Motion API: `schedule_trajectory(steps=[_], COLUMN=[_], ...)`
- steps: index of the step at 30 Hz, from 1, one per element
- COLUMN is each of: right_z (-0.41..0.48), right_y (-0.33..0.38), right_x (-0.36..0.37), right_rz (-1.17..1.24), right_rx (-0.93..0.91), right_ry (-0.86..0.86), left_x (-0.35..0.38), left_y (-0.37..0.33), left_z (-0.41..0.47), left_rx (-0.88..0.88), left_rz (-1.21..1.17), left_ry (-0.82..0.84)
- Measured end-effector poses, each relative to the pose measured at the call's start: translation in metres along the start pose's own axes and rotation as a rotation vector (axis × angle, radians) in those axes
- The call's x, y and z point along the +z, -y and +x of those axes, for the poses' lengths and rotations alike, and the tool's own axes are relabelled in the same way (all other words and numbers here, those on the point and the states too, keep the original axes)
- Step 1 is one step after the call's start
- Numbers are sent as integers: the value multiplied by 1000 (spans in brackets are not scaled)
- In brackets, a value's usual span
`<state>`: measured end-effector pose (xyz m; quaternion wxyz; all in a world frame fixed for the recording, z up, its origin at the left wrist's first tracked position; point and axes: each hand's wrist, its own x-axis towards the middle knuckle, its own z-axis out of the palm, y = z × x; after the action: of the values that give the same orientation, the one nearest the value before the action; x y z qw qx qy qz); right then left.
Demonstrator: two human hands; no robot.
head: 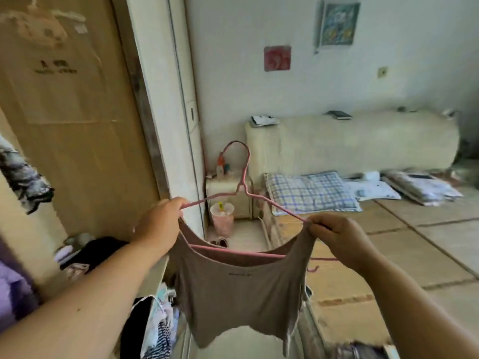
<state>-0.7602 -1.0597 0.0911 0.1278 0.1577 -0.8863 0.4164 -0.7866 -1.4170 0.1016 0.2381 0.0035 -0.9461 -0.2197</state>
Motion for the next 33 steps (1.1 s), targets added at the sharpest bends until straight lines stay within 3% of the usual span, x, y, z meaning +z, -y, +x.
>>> schedule_trajectory(steps=[10,18,23,33], right_z=[-235,-370,-412,-403], right_y=[-65,-114,-178,-347], right_x=[-77,-159,-188,-182], right_rz=[-30,-24,4,-232], right_rx=[514,810,944,1232], right_ry=[-175,-436,-509,-224], left_x=[96,196,263,404], left_y=[-146,-294,-366,-425], left_z=[-94,-166,-198,-208], left_rx=[386,527,543,424], left_rz=[-122,-169,-120,113], left_ry=[437,707,843,976])
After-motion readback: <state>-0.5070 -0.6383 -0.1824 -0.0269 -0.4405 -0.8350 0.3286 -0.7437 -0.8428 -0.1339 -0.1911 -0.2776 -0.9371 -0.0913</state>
